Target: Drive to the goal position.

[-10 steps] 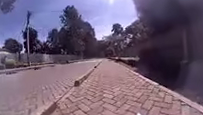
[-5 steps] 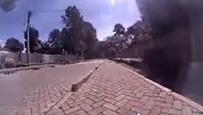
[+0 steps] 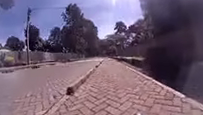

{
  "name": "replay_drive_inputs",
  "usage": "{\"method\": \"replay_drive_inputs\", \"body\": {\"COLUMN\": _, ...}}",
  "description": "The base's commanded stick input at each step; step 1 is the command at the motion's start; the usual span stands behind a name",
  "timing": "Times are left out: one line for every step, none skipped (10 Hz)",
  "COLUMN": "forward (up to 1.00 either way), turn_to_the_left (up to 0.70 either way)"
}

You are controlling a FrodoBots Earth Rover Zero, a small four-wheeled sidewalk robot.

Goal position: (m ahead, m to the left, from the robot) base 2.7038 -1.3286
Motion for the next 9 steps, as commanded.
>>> {"method": "replay_drive_inputs", "body": {"forward": 0.70, "turn_to_the_left": -0.35}}
{"method": "replay_drive_inputs", "body": {"forward": 0.70, "turn_to_the_left": -0.35}}
{"method": "replay_drive_inputs", "body": {"forward": 0.70, "turn_to_the_left": -0.33}}
{"method": "replay_drive_inputs", "body": {"forward": 0.70, "turn_to_the_left": -0.25}}
{"method": "replay_drive_inputs", "body": {"forward": 0.70, "turn_to_the_left": -0.17}}
{"method": "replay_drive_inputs", "body": {"forward": 0.70, "turn_to_the_left": -0.08}}
{"method": "replay_drive_inputs", "body": {"forward": 0.70, "turn_to_the_left": -0.35}}
{"method": "replay_drive_inputs", "body": {"forward": 0.70, "turn_to_the_left": -0.35}}
{"method": "replay_drive_inputs", "body": {"forward": 0.70, "turn_to_the_left": -0.35}}
